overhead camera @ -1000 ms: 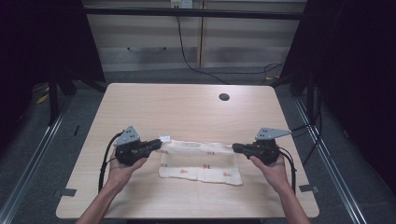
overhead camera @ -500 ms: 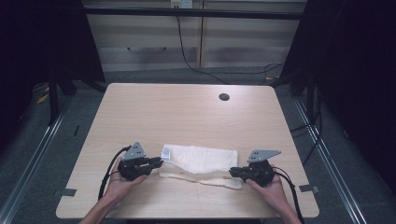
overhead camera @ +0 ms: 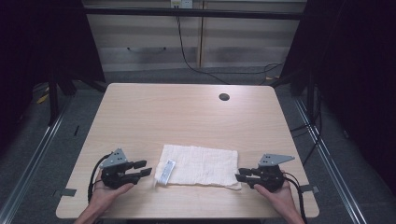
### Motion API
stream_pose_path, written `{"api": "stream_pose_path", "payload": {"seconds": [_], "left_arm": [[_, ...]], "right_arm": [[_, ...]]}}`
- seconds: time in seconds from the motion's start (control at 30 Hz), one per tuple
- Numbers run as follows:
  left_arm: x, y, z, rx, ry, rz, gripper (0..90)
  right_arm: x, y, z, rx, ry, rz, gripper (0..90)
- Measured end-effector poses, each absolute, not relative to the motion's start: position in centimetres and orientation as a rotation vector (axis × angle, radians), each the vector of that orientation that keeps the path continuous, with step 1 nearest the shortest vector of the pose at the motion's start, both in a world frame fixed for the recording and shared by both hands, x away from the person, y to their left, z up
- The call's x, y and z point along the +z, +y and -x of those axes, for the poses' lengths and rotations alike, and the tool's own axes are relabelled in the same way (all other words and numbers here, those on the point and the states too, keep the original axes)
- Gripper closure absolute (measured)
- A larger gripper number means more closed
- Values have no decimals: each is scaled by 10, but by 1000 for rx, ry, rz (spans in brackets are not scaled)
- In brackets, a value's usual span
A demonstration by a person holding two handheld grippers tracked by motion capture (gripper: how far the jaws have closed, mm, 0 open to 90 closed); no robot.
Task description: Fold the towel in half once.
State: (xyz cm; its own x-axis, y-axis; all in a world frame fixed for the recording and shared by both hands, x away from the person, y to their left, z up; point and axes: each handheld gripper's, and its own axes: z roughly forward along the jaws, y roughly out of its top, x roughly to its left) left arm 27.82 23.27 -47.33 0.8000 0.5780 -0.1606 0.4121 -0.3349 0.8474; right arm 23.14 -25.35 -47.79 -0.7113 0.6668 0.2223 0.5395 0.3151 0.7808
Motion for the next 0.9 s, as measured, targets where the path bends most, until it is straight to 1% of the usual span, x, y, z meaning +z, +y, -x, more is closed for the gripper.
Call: {"api": "stream_pose_path", "payload": {"seconds": [0.1,0.2,0.23,0.3,0.37,0.43,0.47,0.53,0.6,0.63,0.7,0.77,0.9], "left_arm": [[-468,234,-288,232,773,-1946,580],[-468,230,-298,226,782,-1959,577],[-469,226,-302,221,780,-1967,580],[-469,217,-310,222,765,-1984,585],[-470,206,-318,214,753,-2002,613],[-474,192,-330,202,753,-2013,646],[-474,192,-330,202,753,-2013,655],[-483,179,-342,182,767,-2047,649],[-487,177,-344,184,776,-2042,649],[-491,175,-346,163,776,-2043,654],[-496,171,-346,165,766,-2079,663],[-504,170,-348,165,788,-2100,668],[-509,168,-348,177,777,-2131,670]], "right_arm": [[-475,-252,-238,1361,2415,-1126,671],[-475,-251,-244,1362,2408,-1133,674],[-474,-252,-254,1368,2400,-1142,675],[-474,-253,-259,1376,2395,-1148,680],[-473,-253,-269,1358,2380,-1156,684],[-471,-253,-287,1336,2364,-1158,688],[-471,-253,-287,1336,2364,-1158,688],[-472,-252,-304,1312,2393,-1144,717],[-473,-252,-310,1267,2403,-1144,712],[-475,-253,-316,1266,2398,-1168,708],[-481,-255,-327,1298,2387,-1196,707],[-487,-255,-331,1297,2390,-1223,703],[-493,-255,-334,1272,2412,-1227,679]]}}
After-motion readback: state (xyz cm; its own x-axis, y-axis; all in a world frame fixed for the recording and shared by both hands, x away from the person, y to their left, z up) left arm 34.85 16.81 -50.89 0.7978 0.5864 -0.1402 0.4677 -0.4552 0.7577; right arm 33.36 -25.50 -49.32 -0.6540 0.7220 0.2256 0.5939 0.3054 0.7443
